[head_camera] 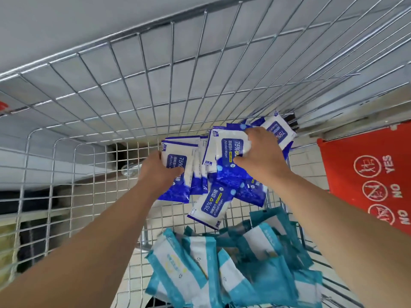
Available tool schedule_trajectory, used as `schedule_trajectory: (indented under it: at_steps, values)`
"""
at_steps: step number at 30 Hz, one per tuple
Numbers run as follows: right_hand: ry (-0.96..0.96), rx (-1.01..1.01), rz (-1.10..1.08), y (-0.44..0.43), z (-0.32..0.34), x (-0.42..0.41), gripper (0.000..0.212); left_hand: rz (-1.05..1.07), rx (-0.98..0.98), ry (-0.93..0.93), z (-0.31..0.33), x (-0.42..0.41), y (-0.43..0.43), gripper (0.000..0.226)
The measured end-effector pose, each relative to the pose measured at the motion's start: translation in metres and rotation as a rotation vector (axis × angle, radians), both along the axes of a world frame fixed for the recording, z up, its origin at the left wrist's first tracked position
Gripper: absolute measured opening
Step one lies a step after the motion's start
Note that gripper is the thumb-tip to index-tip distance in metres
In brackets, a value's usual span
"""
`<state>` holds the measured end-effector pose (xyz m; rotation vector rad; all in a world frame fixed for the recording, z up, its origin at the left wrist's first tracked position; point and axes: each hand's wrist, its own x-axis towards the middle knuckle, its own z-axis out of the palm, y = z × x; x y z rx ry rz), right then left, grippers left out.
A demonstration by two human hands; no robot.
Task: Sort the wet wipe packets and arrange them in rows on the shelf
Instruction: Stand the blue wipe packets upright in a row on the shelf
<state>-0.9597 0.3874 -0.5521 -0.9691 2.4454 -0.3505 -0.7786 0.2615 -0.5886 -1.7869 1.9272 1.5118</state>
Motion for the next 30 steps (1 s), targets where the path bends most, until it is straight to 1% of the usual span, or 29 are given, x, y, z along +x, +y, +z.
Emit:
schedule_trajectory:
  at_steps: [3,5,6,8,10,11,13,15,17,20,22,26,28,30]
  values:
    - [0.085,0.061,0.015,-0.005,-0.001,0.004,0.036,0.055,0.075,0.09,0.0,0.007,-0.004,0.054]
    - [0.092,0.068,0.012,-0.006,0.0,0.006,0.033,0.079,0.142,0.128,0.002,0.012,-0.007,0.056]
    - [0.072,0.071,0.009,-0.006,-0.001,0.007,0.03,0.073,0.171,0.144,0.003,0.014,-0.007,0.053]
    - [0.04,0.079,0.004,-0.007,-0.005,0.007,0.031,0.061,0.194,0.159,0.005,0.021,-0.007,0.037]
    - [0.021,0.082,0.004,-0.009,-0.007,0.008,0.04,0.11,0.221,0.192,0.012,0.028,-0.005,0.023]
    - [0.011,0.077,0.0,-0.011,-0.006,0.009,0.044,0.154,0.241,0.22,0.014,0.032,-0.005,0.02]
    - [-0.013,0.05,-0.018,-0.014,0.001,0.014,0.045,0.231,0.256,0.272,0.024,0.039,-0.005,0.017]
    - [-0.112,-0.019,-0.07,-0.015,0.016,0.02,0.042,0.3,0.228,0.301,0.038,0.046,-0.005,0.015]
    - [-0.265,-0.112,-0.146,-0.015,0.038,0.027,0.04,0.394,0.208,0.308,0.058,0.054,-0.003,0.004]
    - [-0.379,-0.233,-0.181,-0.016,0.077,0.038,0.043,0.493,0.181,0.334,0.098,0.067,0.003,0.008]
    - [-0.371,-0.289,-0.141,-0.016,0.111,0.047,0.049,0.496,0.122,0.356,0.131,0.08,0.012,0.009]
    - [-0.301,-0.348,0.038,-0.015,0.198,0.075,0.065,0.45,-0.008,0.417,0.213,0.118,0.033,0.008]
    - [-0.291,-0.388,0.124,-0.013,0.246,0.095,0.068,0.459,-0.08,0.423,0.26,0.143,0.046,0.018]
    - [-0.272,-0.432,0.222,-0.011,0.294,0.119,0.067,0.515,-0.161,0.422,0.305,0.17,0.06,0.031]
